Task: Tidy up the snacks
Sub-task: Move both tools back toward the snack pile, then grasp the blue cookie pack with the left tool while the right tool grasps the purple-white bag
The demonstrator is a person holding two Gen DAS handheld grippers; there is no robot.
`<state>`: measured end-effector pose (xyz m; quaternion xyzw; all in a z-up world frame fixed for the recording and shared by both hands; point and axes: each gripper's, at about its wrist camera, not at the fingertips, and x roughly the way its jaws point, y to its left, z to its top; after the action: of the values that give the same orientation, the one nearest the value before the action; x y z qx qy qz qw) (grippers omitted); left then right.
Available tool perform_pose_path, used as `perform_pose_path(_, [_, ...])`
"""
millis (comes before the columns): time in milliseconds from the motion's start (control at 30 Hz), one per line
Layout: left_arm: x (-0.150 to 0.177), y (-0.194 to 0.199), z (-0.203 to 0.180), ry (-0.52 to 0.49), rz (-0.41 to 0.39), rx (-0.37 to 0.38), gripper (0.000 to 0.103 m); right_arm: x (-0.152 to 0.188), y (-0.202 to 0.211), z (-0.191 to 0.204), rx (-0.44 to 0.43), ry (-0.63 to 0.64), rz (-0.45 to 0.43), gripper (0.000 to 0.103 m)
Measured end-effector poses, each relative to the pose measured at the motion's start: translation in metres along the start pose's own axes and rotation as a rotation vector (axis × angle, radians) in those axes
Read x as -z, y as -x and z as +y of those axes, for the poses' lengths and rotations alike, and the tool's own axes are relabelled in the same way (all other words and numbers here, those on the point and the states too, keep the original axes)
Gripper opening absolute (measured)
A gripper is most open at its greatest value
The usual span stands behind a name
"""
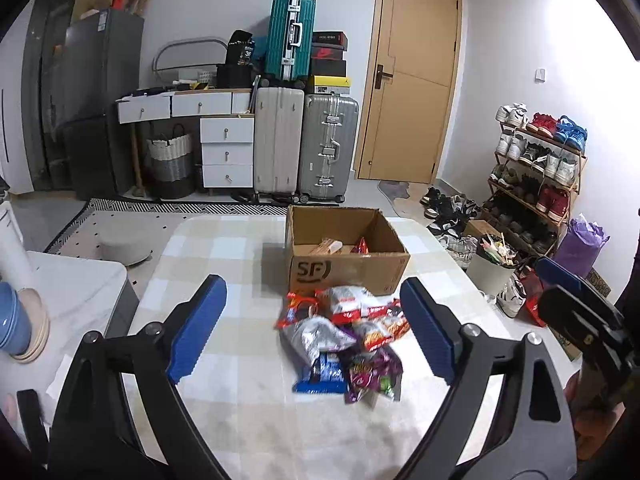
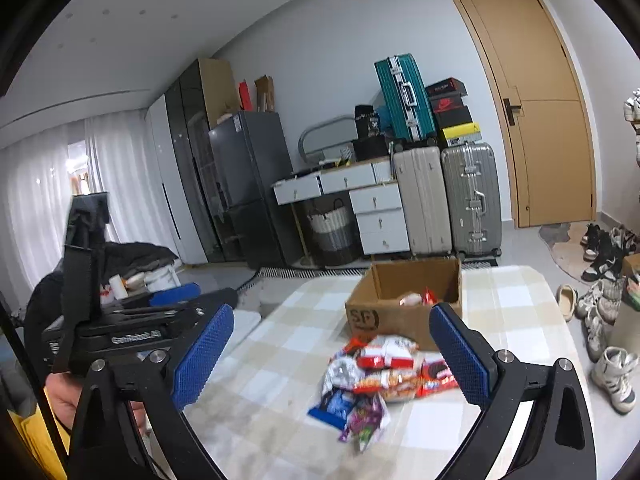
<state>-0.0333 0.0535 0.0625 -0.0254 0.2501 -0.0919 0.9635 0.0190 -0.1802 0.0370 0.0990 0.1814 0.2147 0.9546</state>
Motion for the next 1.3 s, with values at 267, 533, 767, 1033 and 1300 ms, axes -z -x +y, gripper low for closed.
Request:
perform_pose_path(267, [0.047, -0.009, 0.015, 0.048, 0.059, 0.012, 0.094, 0.034, -0.016, -0.025, -0.002, -0.103, 0.083, 0.100])
perform_pose_path(533, [0.087, -0.037, 0.015, 0.039, 0.101, -0.002, 0.102, 0.071, -0.054, -0.039, 0.041, -0.125, 0.215, 0.100])
perform_pose_path(767, [0.089, -0.115, 0.010, 0.038, 0.180, -0.018, 0.102, 0.096, -0.088, -0.047, 0.032, -0.126, 0.307, 0.100])
perform_pose_path(1033, [0.104, -0.165, 0.013, 0.053, 0.257, -0.035, 0.102, 0.120, -0.137, -0.061, 0.045, -0.140, 0.420, 0.100])
perform_pose_path(1300, [0.112, -0.193, 0.025, 0.091, 0.299, -0.050, 0.102, 0.124, -0.167, -0.074, 0.019, -0.182, 0.463, 0.094])
